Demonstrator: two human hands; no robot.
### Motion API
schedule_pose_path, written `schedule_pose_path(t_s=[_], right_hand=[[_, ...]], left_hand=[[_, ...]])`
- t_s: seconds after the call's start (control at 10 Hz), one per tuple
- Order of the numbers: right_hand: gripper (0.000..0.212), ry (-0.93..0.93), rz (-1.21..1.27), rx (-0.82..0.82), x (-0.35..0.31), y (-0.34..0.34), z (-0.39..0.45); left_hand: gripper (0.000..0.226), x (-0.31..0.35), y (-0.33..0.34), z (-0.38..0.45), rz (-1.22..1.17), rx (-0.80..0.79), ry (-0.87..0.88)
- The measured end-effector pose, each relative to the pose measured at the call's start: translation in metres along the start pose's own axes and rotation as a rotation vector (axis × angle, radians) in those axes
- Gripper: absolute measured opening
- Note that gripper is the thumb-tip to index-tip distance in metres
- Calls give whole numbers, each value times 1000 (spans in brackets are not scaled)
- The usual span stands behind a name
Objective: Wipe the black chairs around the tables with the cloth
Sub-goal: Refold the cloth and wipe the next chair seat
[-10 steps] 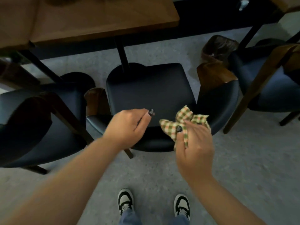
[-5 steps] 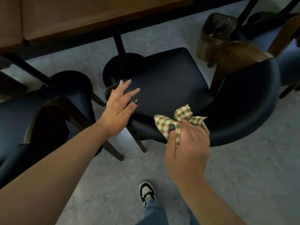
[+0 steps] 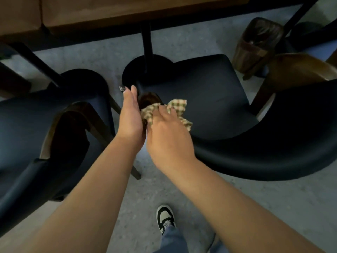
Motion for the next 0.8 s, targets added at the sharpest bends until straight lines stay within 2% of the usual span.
schedule_pose_path(t_s=[0.1,0.2,0.3,0.5,0.6,0.7,0.8], right_hand=[[56,-7,-70,-174,0,10,31],[40,-15,-65,-223,-2,14,72],[30,104,39,-260,0,19,117],[34,618,1014,-365,42,42,151],[27,570,867,-283,60,46,154],[25,213,508,-243,40,42,161],[30,-72,-12,-479,9,51,161]], left_hand=[[75,13,0,14,-582,-221,-195],[75,7,-20,23,587,-136,-95],[68,-1,-32,37,625,-195,-8],[53,-19,-39,42,757,-252,-11],[62,-17,-49,48,675,-226,-85],[68,-12,-58,47,528,-150,-115],[70,-10,-62,46,416,-101,-114]])
Point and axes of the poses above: each hand's wrist, its own z-axis towards the middle knuckle, its own y-axis out of the palm, x = y × z, the point moved 4 cm from there along z, towards the middle knuckle, and after that the axes turned 12 degrees about z, right-handed, at the moved point
